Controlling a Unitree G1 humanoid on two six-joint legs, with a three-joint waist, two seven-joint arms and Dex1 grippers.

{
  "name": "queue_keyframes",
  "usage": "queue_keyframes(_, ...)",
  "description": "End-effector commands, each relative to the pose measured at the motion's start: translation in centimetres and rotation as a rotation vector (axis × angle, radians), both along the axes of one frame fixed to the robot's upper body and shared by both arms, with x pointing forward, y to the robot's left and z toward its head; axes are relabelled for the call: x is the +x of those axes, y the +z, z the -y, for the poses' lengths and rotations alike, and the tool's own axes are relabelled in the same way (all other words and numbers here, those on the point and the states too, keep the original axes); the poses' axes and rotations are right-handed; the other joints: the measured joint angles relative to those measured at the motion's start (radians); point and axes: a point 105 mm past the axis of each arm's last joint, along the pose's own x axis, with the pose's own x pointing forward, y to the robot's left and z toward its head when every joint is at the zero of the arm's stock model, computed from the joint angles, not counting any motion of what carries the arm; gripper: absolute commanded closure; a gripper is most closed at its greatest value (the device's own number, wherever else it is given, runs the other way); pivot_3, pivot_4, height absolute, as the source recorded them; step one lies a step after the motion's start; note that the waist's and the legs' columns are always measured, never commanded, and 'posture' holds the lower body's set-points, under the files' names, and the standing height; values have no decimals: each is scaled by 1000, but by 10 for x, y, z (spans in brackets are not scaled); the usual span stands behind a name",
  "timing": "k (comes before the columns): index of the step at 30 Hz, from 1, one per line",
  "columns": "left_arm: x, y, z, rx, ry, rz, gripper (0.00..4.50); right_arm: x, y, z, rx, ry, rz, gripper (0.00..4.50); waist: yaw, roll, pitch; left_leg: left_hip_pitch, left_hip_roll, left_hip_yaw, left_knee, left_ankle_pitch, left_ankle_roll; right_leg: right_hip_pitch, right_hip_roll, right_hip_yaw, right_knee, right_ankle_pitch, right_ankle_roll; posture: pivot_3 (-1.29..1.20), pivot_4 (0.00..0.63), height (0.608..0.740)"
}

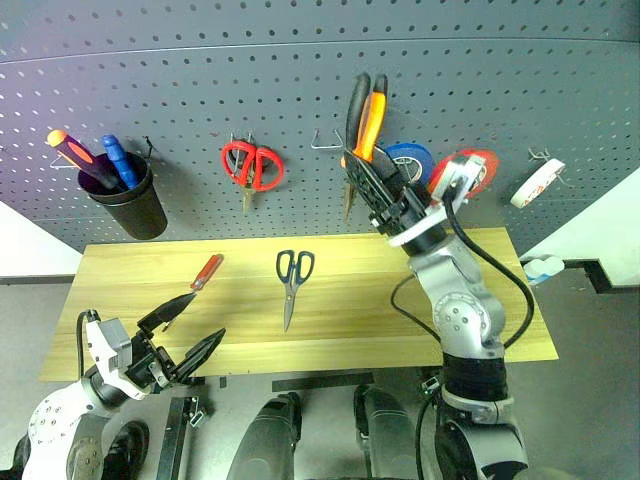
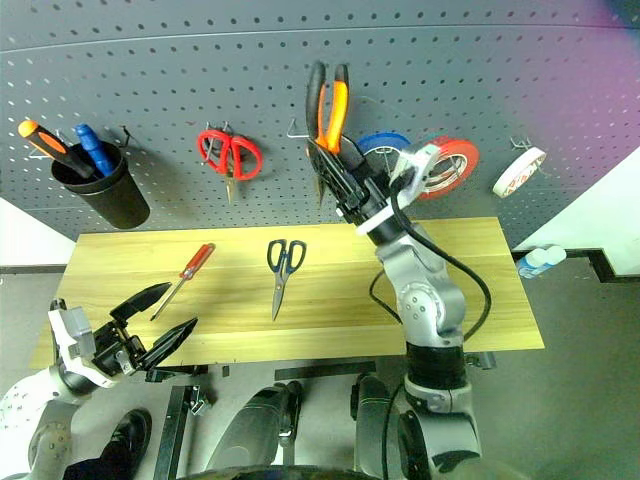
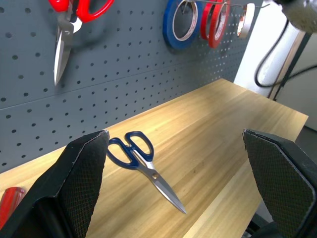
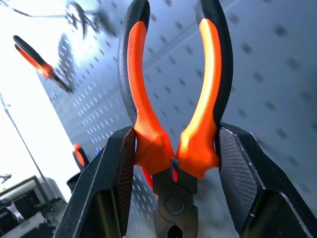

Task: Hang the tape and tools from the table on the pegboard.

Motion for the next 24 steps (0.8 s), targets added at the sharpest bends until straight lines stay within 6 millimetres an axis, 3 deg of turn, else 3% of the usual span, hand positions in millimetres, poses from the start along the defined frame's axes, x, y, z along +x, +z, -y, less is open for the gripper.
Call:
queue_keyframes(1,-2,4,1,3,5,26,0,7,16,-6,35,-35,65,2433,0,0,0,0,0,0,0,0,0,0,0,0,0,0,0,17,229,740)
queue_keyframes(16,-4,3,6,-1,16,34,0,26,53,-37,118,-57,178,2433,0,0,-1,1,0,0,0,1,-2,0,1,0,3,1,-1,45,219,740)
queue_keyframes(24,-4,6,9,-4,17,40,0,43,54,-36,73,-181,232,2433,-1,0,-1,2,0,0,1,1,-2,0,1,0,4,1,-1,56,224,740)
